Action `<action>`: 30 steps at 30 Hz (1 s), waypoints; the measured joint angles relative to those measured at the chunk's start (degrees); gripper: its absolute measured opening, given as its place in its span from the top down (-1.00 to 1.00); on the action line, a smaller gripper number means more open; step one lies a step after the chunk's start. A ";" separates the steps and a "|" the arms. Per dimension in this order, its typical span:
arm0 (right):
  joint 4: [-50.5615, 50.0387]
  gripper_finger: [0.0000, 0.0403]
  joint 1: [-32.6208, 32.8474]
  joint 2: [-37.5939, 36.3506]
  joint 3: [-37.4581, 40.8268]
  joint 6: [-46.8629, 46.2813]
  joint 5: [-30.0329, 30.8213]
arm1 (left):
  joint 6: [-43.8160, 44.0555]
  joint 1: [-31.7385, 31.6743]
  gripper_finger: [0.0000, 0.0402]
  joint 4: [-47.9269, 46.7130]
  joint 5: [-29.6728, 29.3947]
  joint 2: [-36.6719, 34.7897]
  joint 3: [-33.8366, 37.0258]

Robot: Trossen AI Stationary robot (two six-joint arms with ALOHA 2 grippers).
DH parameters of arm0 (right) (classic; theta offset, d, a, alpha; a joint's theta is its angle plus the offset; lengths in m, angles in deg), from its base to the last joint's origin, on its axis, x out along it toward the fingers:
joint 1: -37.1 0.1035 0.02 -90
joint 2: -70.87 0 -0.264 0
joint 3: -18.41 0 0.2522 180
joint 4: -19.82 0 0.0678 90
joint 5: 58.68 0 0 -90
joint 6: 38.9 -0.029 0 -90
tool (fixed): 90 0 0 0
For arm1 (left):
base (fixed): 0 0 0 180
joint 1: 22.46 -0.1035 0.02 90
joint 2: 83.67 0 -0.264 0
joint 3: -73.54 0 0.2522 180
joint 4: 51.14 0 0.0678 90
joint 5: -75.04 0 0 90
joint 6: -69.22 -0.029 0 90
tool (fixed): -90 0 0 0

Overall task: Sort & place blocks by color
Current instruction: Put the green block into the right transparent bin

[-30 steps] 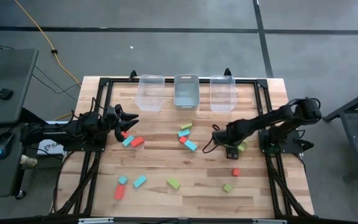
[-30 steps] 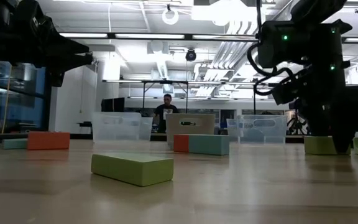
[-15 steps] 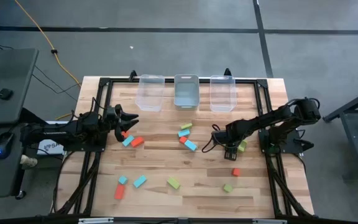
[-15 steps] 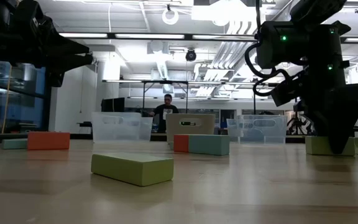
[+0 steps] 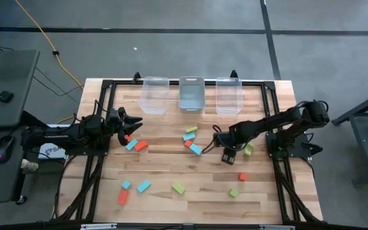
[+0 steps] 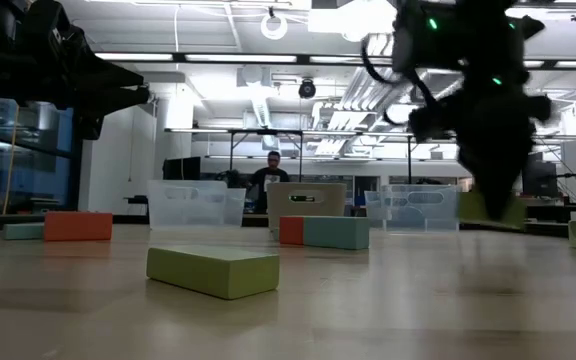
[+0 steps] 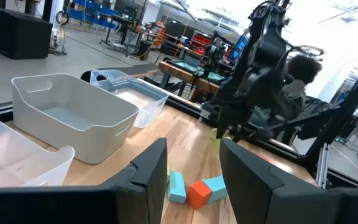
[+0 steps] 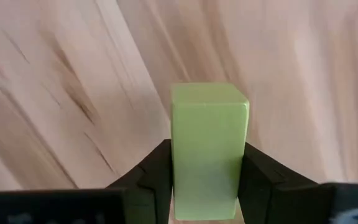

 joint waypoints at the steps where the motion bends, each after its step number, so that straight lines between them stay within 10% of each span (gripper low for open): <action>1: 0.37 0.43 -0.04 0.00 -1.50 -0.37 1.13 | -0.01 0.00 0.37 0.01 0.00 -0.01 0.00; 30: 0.48 0.43 -22.50 -0.04 -19.90 1.68 30.76 | -0.05 0.00 0.37 -0.25 0.03 -0.01 0.00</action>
